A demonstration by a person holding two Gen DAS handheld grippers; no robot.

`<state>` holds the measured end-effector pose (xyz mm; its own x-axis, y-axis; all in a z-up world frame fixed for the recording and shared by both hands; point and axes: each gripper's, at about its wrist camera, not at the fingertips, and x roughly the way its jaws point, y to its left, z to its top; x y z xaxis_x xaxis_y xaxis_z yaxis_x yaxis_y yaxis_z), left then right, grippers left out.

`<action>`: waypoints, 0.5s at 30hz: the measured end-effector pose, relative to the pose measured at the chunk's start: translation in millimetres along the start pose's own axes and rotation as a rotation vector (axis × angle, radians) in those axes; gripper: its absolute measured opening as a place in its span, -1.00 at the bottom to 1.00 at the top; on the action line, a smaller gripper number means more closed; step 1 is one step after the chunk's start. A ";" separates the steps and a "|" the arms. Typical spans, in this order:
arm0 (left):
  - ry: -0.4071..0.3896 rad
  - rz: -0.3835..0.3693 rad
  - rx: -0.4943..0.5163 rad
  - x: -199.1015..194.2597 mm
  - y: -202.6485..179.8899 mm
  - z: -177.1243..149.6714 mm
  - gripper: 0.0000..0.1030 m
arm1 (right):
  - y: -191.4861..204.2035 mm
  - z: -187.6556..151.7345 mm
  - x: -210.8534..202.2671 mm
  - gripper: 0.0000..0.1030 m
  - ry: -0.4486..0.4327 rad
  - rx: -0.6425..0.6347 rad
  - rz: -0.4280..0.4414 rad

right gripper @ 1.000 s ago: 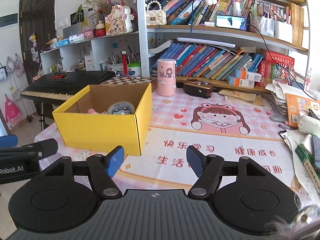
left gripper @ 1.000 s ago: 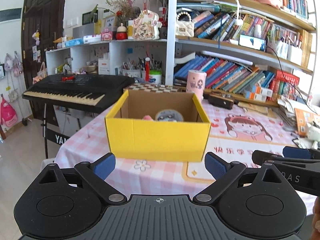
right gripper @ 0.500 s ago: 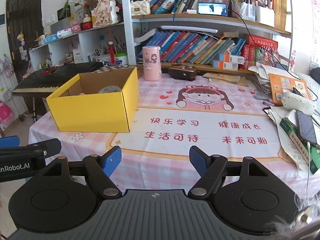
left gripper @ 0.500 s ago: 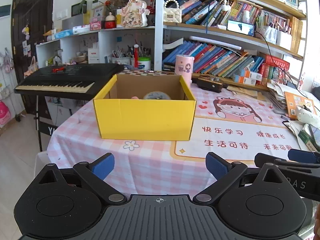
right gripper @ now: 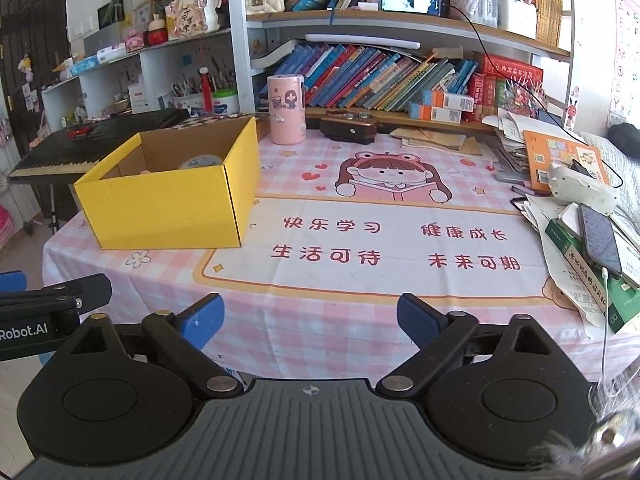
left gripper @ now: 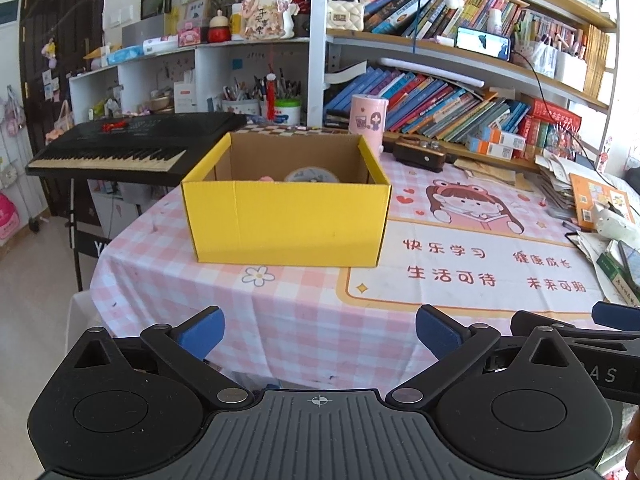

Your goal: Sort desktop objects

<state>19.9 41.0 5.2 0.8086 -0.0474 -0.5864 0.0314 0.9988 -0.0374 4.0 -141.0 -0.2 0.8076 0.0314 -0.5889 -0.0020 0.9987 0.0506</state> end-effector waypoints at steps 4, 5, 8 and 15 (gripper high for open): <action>0.022 -0.006 0.004 3.7 -1.2 -1.0 1.00 | -0.5 -1.4 1.4 0.92 0.014 0.002 -0.017; 0.025 -0.007 0.005 4.2 -1.7 -1.2 1.00 | -1.0 -1.6 1.7 0.92 0.016 0.005 -0.019; 0.036 -0.011 0.008 5.9 -2.4 -2.2 1.00 | -2.2 -1.8 2.4 0.93 0.021 0.009 -0.026; 0.059 -0.010 0.012 10.1 -2.3 -2.9 1.00 | -1.8 -2.8 3.8 0.93 0.033 0.011 -0.035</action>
<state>26.3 38.2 -3.0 0.7721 -0.0576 -0.6329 0.0466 0.9983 -0.0339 5.4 -142.6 -4.8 0.7871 -0.0020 -0.6168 0.0328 0.9987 0.0387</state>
